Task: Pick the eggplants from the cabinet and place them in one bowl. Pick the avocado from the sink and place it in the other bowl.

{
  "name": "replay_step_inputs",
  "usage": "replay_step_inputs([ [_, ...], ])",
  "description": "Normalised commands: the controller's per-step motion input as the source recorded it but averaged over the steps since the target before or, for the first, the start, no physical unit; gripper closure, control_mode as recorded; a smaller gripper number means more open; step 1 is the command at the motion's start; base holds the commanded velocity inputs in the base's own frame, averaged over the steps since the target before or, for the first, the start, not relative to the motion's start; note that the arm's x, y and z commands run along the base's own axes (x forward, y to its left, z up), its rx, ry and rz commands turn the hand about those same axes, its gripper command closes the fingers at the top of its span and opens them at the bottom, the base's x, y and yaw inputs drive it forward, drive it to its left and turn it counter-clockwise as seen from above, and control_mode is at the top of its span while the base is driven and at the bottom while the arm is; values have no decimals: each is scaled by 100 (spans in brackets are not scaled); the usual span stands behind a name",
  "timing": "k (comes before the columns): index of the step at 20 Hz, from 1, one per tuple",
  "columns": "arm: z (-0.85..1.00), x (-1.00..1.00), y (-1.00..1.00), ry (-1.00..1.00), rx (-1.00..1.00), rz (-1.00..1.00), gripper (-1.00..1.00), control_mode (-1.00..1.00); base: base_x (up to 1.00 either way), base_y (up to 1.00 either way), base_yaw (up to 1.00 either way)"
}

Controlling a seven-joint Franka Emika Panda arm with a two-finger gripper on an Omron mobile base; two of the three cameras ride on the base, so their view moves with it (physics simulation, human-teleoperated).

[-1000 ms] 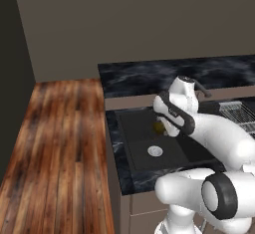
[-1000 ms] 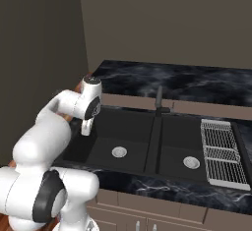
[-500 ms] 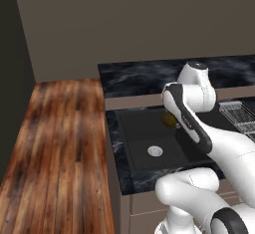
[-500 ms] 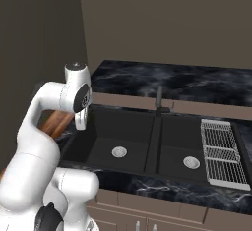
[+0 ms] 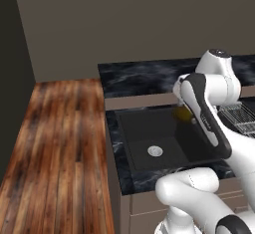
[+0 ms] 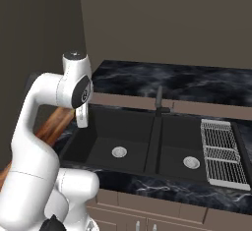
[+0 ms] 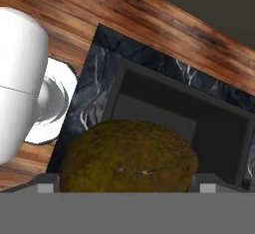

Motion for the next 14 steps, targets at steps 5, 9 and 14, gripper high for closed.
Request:
replay_step_inputs([
  [5,19,-40,-23,5,0,4,100,-100,0,0,0],
  [9,27,-25,-8,13,0,0,100,-100,0,0,0],
  [14,14,-5,-1,12,0,0,100,-100,0,0,0],
])
